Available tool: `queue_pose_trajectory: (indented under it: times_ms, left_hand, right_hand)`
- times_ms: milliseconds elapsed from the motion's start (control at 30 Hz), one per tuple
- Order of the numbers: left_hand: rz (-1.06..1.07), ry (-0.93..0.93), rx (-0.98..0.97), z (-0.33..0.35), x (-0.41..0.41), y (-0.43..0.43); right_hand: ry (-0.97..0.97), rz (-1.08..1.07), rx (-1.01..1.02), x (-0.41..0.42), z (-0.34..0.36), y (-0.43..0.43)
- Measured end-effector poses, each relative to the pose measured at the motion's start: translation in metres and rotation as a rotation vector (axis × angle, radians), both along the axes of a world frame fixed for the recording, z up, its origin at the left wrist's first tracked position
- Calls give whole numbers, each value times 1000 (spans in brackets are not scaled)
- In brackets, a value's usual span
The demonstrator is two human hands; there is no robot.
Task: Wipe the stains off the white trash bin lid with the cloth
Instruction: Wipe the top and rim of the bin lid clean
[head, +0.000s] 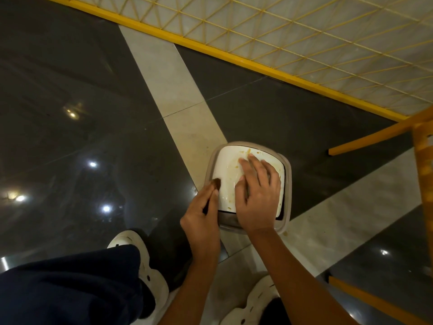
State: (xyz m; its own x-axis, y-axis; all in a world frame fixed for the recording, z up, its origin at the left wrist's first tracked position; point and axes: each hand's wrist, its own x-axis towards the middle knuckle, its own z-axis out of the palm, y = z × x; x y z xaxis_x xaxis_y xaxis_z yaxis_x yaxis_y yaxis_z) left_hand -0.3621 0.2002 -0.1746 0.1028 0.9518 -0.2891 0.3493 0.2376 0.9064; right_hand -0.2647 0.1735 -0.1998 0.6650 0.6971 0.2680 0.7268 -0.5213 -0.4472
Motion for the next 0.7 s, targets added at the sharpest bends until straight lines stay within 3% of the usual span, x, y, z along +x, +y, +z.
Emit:
queue_pose_trajectory:
  times_ms: [133, 267, 500, 700]
  left_hand:
    - [-36, -46, 75, -1, -8, -15]
    - [23, 11, -65, -10, 5, 17]
    - [-35, -61, -50, -1, -4, -3]
    - [-29, -18, -38, -7, 10, 19]
  right_hand:
    - [13, 3, 13, -2, 0, -1]
    - [-1, 3, 5, -1, 0, 1]
    - [14, 10, 2, -2, 1, -1]
    - [5, 6, -2, 0, 1, 0]
